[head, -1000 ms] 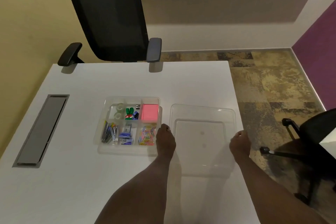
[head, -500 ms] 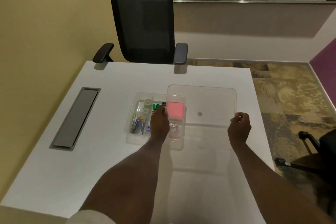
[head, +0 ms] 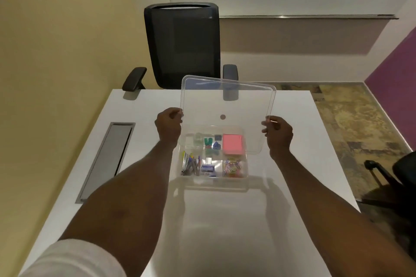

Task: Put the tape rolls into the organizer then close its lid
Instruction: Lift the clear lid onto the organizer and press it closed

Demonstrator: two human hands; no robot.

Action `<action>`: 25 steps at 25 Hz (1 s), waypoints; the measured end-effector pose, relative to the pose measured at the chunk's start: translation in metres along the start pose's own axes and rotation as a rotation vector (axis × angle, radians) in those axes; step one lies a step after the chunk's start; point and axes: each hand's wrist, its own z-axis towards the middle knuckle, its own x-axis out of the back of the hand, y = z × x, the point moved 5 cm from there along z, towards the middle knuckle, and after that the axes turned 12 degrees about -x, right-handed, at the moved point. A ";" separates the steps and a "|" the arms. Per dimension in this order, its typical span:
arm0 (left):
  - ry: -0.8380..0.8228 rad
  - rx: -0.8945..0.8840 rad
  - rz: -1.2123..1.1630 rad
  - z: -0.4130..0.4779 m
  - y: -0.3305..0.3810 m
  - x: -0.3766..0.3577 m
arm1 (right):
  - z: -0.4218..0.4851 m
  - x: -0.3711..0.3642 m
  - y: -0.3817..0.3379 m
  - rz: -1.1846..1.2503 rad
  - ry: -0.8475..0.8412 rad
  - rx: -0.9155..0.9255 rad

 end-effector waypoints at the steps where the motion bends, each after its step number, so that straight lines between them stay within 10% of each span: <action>1: -0.014 0.027 -0.051 0.006 -0.006 0.007 | -0.002 -0.006 0.000 0.080 -0.050 -0.032; 9: -0.188 0.235 -0.360 0.024 -0.047 0.036 | -0.016 -0.020 0.007 0.386 -0.261 -0.254; 25: -0.218 0.504 -0.038 -0.042 -0.148 0.018 | -0.010 -0.033 0.104 -0.318 0.074 -0.464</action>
